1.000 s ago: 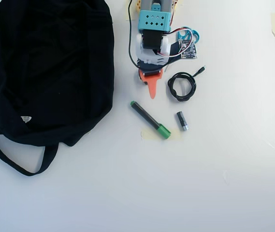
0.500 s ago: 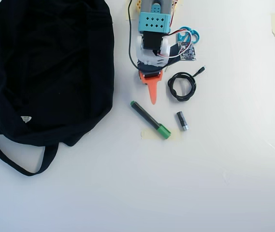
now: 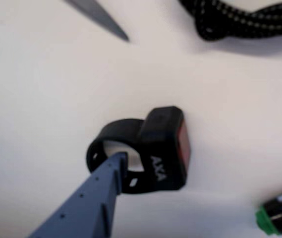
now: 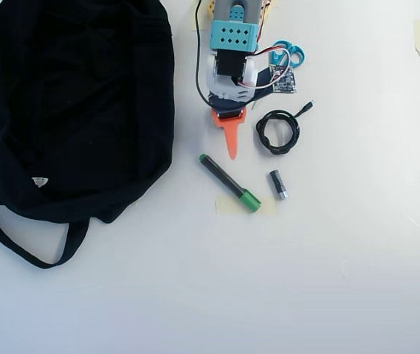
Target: Put the bike light into the black bag
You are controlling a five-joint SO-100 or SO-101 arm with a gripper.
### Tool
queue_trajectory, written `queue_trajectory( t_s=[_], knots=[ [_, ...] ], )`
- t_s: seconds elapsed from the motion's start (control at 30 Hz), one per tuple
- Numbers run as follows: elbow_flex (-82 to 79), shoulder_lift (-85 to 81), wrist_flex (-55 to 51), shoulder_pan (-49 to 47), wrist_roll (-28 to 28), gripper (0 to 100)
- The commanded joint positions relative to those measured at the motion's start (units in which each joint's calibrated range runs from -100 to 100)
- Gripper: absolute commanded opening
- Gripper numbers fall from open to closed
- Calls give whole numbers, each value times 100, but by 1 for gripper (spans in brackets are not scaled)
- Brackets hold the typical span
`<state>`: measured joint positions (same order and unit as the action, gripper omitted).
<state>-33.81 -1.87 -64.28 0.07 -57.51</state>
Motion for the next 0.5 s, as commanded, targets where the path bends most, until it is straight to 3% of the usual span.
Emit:
queue_trajectory(
  t_s=[0.0, 0.47],
  knots=[
    [29, 37, 37, 23, -28, 54],
    [128, 618, 312, 30, -28, 54]
  ],
)
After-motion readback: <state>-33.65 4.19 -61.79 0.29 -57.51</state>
